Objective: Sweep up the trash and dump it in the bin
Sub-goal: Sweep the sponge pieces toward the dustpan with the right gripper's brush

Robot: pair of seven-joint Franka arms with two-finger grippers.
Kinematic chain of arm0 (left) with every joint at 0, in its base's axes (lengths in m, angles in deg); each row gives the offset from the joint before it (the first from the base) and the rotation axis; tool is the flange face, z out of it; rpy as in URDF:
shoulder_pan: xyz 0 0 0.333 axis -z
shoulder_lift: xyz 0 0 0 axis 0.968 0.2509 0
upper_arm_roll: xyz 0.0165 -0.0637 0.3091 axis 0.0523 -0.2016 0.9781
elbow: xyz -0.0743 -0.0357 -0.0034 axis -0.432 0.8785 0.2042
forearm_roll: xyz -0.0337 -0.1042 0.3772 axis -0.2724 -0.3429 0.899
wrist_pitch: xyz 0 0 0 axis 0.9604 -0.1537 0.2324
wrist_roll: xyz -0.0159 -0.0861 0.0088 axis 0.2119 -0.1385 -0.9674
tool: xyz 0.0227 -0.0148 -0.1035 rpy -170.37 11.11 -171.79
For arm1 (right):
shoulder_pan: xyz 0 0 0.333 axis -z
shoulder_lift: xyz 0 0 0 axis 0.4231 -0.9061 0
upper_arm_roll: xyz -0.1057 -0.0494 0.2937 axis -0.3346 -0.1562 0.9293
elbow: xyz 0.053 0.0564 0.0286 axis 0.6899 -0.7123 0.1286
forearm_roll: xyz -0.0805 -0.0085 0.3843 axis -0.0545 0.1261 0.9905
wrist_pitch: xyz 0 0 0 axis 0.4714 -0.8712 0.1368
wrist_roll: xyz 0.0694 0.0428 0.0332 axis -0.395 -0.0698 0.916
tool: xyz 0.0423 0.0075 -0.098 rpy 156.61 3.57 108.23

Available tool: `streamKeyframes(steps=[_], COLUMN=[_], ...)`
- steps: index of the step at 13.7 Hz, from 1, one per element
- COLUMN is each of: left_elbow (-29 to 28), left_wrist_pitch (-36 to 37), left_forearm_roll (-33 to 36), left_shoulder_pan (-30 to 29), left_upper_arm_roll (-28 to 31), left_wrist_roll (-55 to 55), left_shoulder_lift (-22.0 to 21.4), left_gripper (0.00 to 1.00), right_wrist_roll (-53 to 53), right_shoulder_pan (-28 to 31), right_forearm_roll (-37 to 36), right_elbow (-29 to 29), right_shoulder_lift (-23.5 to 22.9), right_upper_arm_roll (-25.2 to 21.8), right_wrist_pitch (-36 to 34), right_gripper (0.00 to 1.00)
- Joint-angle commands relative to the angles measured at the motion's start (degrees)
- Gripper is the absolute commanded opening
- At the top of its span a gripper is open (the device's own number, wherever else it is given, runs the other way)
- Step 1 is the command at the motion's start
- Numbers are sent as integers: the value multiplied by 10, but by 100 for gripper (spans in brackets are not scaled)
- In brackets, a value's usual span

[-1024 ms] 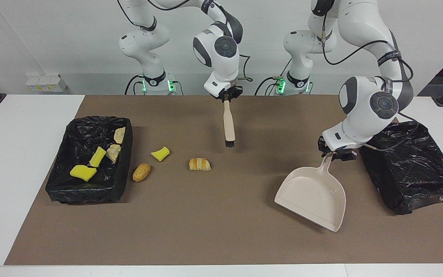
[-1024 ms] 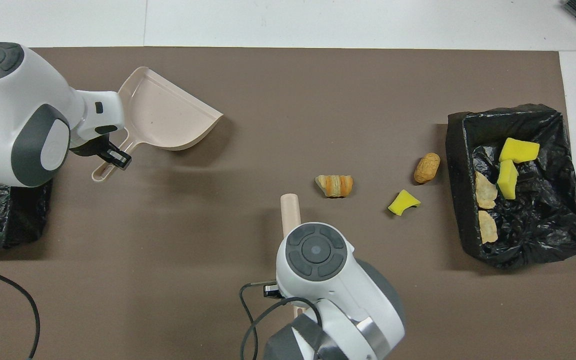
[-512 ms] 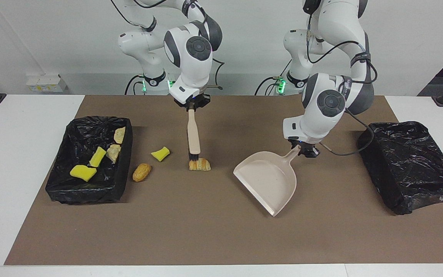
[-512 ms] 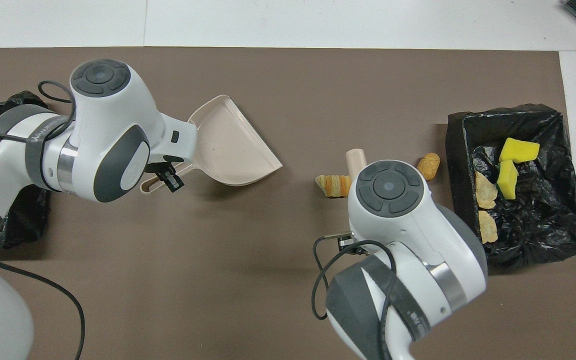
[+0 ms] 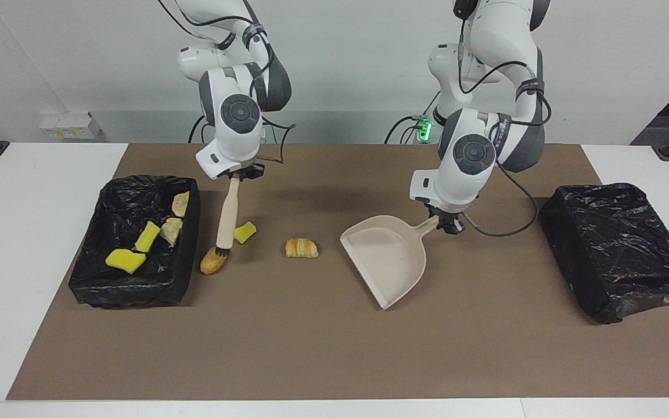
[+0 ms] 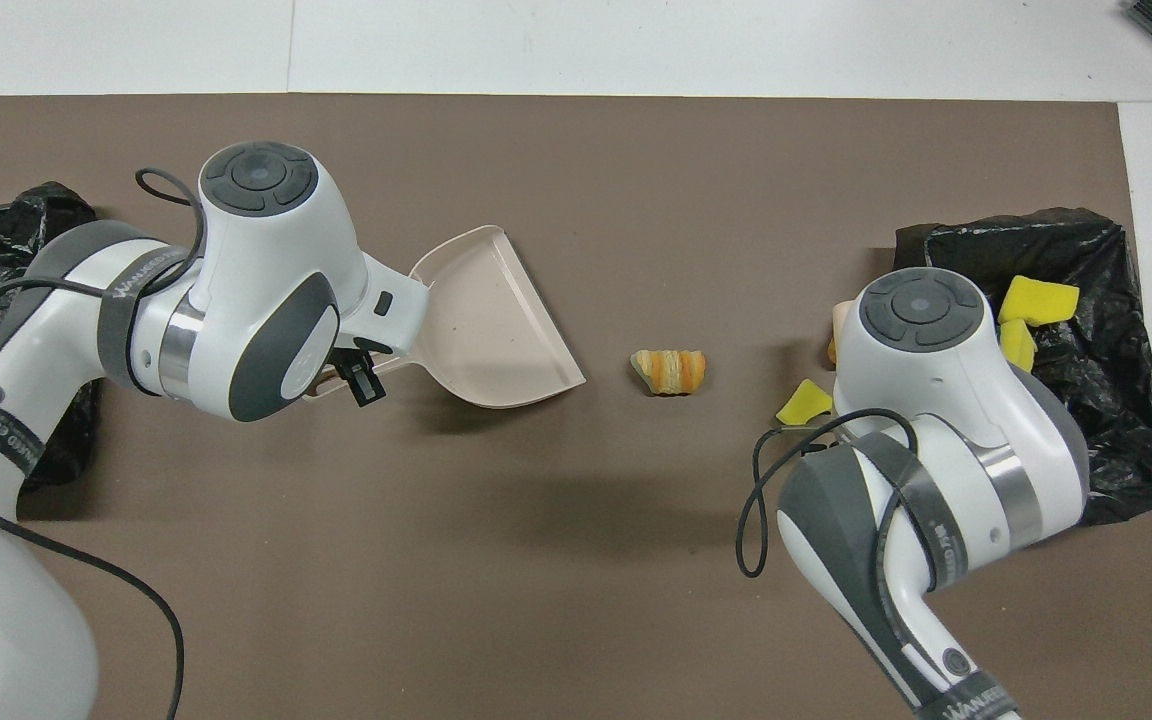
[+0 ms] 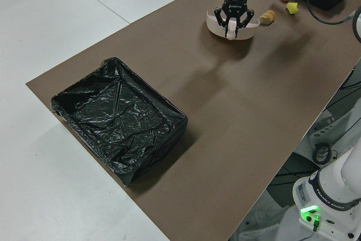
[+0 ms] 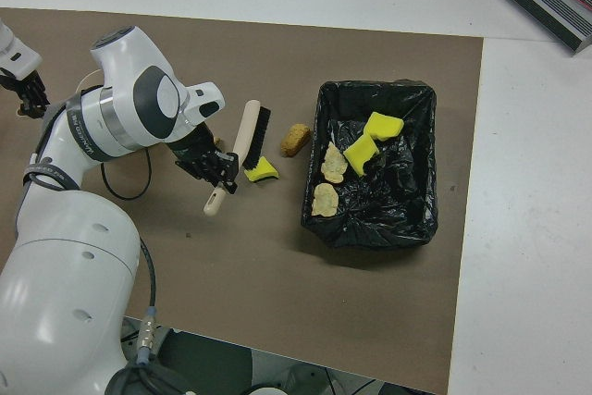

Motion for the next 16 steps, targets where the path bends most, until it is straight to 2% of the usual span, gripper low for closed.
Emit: streamKeyframes(steps=[1, 3, 7, 10, 13, 16], left_elbow=[-14, -19, -52, -74, -78, -82], left_wrist_pitch=[0, -4, -29, -48, -48, -45], left_forearm_roll=[15, 29, 36, 35, 35, 36], left_shoulder_pan=[12, 12, 22, 21, 22, 25], left_upper_arm_roll=[6, 6, 6, 6, 6, 6], left_wrist_roll=[24, 75, 77, 77, 77, 77], left_shoulder_lift=[-13, -17, -33, -42, -44, -48], left_gripper=[0, 0, 0, 0, 0, 0], right_wrist_roll=[-4, -13, -51, -69, -60, -13], right_shoulder_pan=[17, 26, 43, 39, 27, 2], right_forearm_roll=[-45, -68, -70, -70, -44, 20], right_elbow=[-21, -22, -59, -60, -57, -59], right_shoulder_lift=[16, 4, -4, -28, -32, -30], right_upper_arm_roll=[8, 8, 9, 11, 13, 13], right_wrist_pitch=[5, 13, 59, 78, 90, 92], right_gripper=[0, 0, 0, 0, 0, 0])
